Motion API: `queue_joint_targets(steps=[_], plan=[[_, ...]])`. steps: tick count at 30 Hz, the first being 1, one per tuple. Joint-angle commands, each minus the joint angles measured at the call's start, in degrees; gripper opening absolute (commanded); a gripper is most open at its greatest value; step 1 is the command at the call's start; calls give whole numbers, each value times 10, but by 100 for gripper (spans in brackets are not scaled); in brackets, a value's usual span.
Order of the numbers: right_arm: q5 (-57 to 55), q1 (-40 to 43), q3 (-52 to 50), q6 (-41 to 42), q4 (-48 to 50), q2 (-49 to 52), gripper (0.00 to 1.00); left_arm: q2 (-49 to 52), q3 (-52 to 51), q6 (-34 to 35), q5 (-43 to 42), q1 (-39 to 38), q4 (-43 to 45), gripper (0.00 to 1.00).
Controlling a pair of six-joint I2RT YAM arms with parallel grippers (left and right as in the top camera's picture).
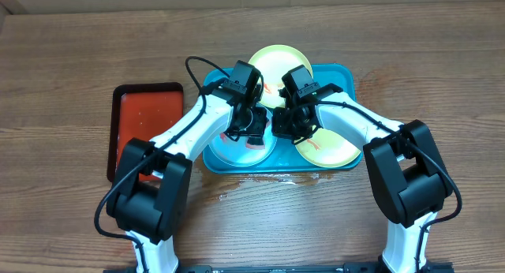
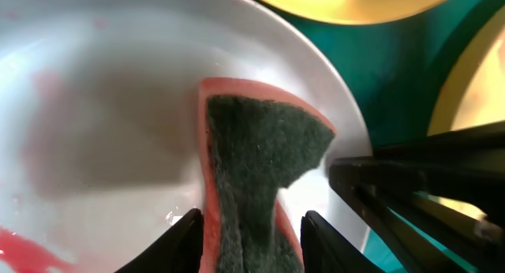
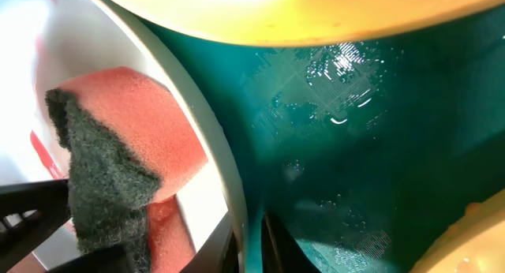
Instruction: Clean dirty plates on tray and stack at the side
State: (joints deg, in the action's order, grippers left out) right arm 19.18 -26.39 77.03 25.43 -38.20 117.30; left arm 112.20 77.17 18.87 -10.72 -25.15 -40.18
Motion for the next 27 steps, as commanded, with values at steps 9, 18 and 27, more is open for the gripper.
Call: queue_joint_targets(steps=[9,18,27], plan=[[-12,-3,2,-1,2,5,16,19,-5,5,6,-1,15,27],[-12,-3,2,-1,2,5,17,21,-6,5,6,-5,19,34],[-12,-3,2,-1,0,5,16,48,-6,6,9,-18,25,12]])
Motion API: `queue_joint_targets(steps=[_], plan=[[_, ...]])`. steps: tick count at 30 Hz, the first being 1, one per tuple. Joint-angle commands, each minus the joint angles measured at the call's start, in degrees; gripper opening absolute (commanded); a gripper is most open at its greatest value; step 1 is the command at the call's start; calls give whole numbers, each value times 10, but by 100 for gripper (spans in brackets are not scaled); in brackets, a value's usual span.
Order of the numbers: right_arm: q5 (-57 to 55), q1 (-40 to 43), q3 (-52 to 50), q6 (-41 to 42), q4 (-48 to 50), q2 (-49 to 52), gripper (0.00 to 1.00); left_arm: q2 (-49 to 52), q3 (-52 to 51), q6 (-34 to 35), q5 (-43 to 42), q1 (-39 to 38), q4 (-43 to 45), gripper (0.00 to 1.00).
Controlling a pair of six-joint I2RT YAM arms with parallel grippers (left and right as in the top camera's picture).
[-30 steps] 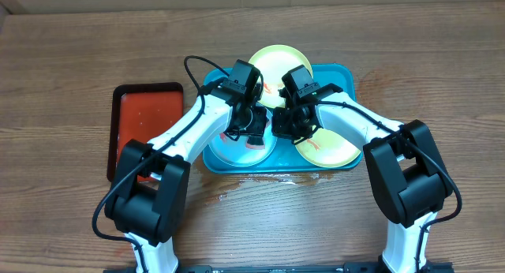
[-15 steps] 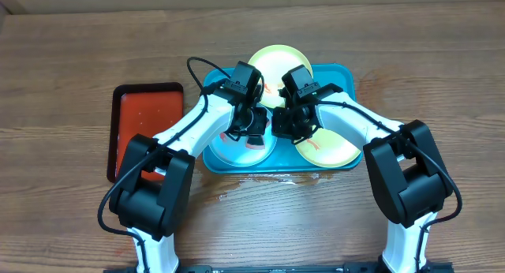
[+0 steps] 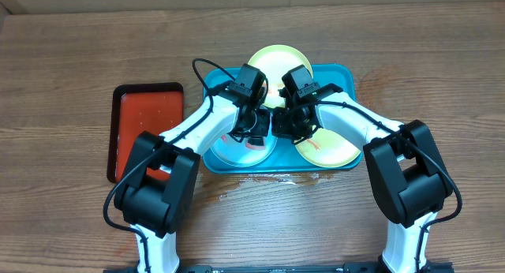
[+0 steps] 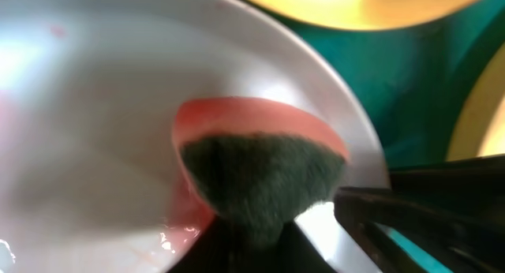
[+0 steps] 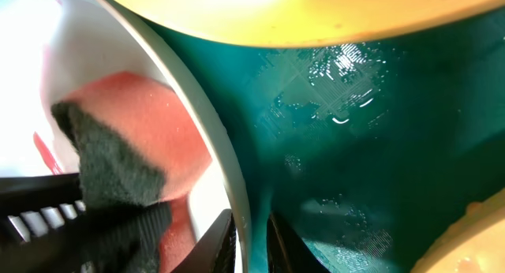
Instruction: Clean dirty plates on tray and stack at the side
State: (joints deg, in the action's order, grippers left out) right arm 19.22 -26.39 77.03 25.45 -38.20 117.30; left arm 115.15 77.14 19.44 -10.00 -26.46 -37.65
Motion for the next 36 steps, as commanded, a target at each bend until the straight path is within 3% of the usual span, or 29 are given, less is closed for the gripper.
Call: queue_joint_targets(steps=[1,3,8,17,25,28,33,36], plan=[[-12,-3,2,-1,0,5,16,18,-6,0,2,-4,0,10],[-12,-3,2,-1,0,5,16,18,-3,0,6,-2,-1,4],[-13,-3,2,-1,0,5,16,18,4,0,47,10,-25,4],[-17,-3,2,-1,0,5,16,18,29,0,202,41,-98,4],[-19,-3,2,-2,0,5,16,18,86,0,239,67,-132,4],[-19,-3,2,-1,-1,5,16,18,99,1,204,73,-137,4],[-19,-3,2,-1,-1,5,16,19,90,0,19,77,-132,4],[-19,-3,2,-1,-1,5,16,19,68,0,-21,74,-123,4]])
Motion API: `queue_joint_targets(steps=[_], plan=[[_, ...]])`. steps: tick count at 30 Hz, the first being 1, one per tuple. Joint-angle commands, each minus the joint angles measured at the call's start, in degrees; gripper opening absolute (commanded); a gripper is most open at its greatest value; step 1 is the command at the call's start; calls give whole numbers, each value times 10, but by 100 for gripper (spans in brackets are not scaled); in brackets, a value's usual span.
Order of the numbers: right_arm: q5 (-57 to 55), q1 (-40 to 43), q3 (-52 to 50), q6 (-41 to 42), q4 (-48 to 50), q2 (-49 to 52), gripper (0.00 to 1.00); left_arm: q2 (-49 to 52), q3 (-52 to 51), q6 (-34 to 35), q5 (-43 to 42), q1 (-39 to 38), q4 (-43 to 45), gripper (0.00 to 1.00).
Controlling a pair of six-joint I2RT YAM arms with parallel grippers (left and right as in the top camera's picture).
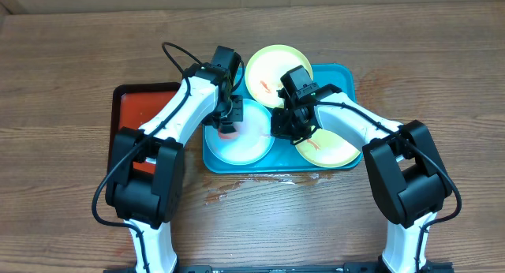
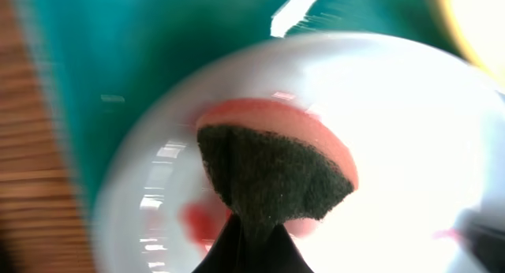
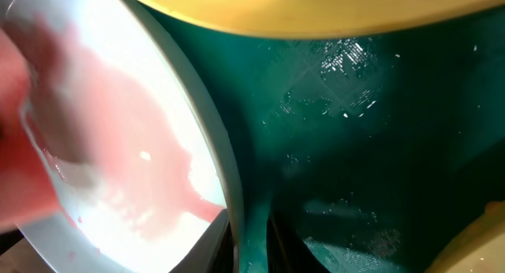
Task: Clean dirty plates on tray and stack at the side
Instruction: 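Scrub the white plate with the sponge while right gripper holds it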
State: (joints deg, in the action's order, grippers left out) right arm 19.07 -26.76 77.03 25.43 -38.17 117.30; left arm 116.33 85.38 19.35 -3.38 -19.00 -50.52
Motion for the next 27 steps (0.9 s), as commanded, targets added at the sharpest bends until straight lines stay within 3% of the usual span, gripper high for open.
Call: queue_joint_targets(steps=[1,6,17,27], plan=[[-17,1,2,-1,-2,5,16,7,-26,1,-85,-2,14,4],[-17,1,2,-1,-5,5,16,7,-80,2,-24,0,55,4],[-26,1,2,-1,-10,5,16,7,-106,13,238,35,60,4],[-26,1,2,-1,-9,5,16,4,-37,21,261,37,27,4]])
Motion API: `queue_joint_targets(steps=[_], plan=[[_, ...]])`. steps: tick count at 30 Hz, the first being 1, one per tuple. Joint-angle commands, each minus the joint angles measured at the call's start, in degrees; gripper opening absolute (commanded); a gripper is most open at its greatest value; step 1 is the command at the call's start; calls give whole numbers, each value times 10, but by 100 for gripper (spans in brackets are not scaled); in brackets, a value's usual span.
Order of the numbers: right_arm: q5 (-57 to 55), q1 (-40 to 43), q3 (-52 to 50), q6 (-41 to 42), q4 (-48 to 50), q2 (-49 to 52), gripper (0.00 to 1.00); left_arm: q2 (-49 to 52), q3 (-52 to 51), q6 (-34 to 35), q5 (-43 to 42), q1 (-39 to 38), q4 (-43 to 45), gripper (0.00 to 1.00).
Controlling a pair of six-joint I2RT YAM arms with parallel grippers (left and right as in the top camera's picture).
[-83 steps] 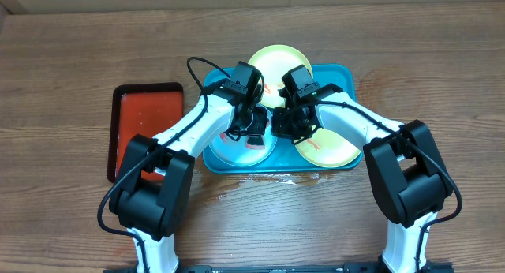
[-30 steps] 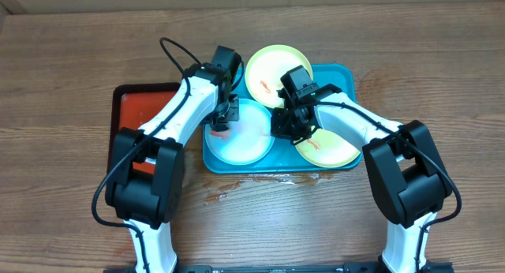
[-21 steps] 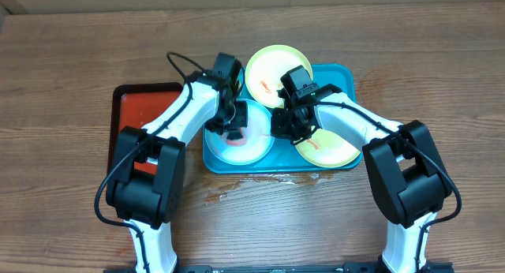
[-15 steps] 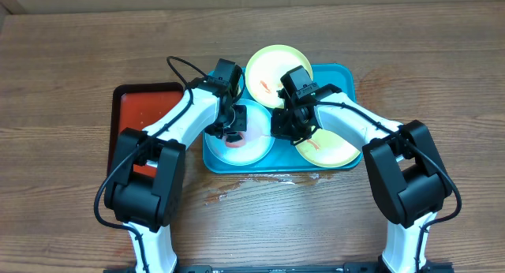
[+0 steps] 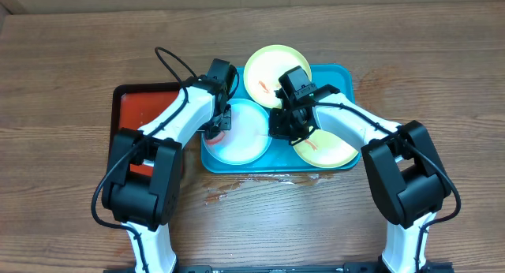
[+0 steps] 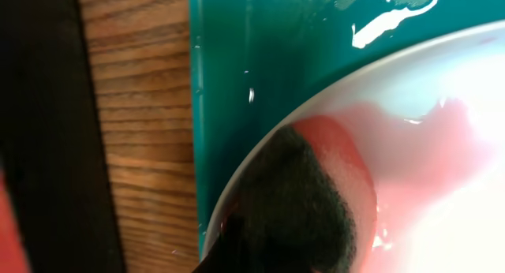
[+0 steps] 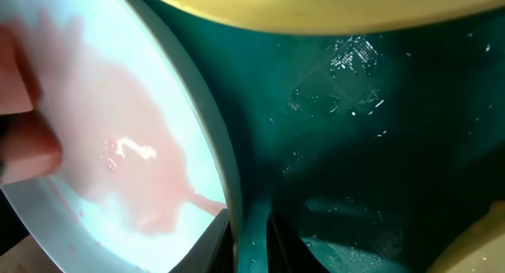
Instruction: Clean dirty plates on tray and stack at the side
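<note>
A white plate (image 5: 239, 136) smeared with a pink film lies at the left of the teal tray (image 5: 335, 74). My left gripper (image 5: 215, 125) is shut on a pink sponge with a dark green scouring face (image 6: 304, 206), pressed onto the plate's left rim (image 6: 237, 186). My right gripper (image 7: 251, 229) is shut on the plate's right rim (image 7: 223, 151), one finger inside and one outside. The pink film (image 7: 130, 158) covers much of the plate. Two yellow plates sit on the tray, one at the back (image 5: 268, 66) and one at the right (image 5: 330, 149).
A red tray with a dark rim (image 5: 138, 119) lies on the wooden table (image 5: 71, 60) just left of the teal tray. Water is spilled on the table in front of the teal tray (image 5: 252, 182). Both arms reach in over the tray from the front.
My left gripper has moved the sponge from the plate's back left part to its left rim. The pink film has spread over the plate. My right gripper still pinches the right rim.
The sponge first lay on the plate's right side beside my right gripper, my left fingers either side of it. Then they were shut on it there. Later it was at the plate's back left, now at the left rim; the red streaks have become a pale smear.
</note>
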State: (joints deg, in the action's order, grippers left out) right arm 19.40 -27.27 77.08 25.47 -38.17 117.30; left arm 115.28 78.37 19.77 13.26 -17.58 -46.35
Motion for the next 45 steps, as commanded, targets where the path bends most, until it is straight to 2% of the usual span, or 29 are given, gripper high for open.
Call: queue_joint_targets(steps=[1,4,9,13,18,20,24,28,31,38,45], plan=[[-29,6,1,-2,-8,5,16,14,52,17,86,23,-25,4],[-29,6,1,-2,-6,5,16,12,106,16,12,23,-51,4],[-31,6,1,-2,-5,5,16,14,125,6,-202,21,-52,4],[-33,6,1,-2,-5,5,16,16,92,5,-248,8,-36,4],[-33,6,1,-2,-5,5,16,16,29,6,-244,-14,25,4],[-33,6,1,-2,-5,5,16,16,6,6,-218,-17,50,4],[-33,6,1,-2,-7,5,16,16,-19,6,-104,-16,70,4],[-33,6,1,-2,-7,5,15,15,-9,12,31,-8,40,4],[-34,6,1,-2,-7,5,8,11,23,28,71,4,-5,4],[-44,6,3,-2,-7,4,4,-13,132,32,91,28,-66,4],[-51,3,31,-40,-32,-10,4,-51,210,32,14,42,-105,4]])
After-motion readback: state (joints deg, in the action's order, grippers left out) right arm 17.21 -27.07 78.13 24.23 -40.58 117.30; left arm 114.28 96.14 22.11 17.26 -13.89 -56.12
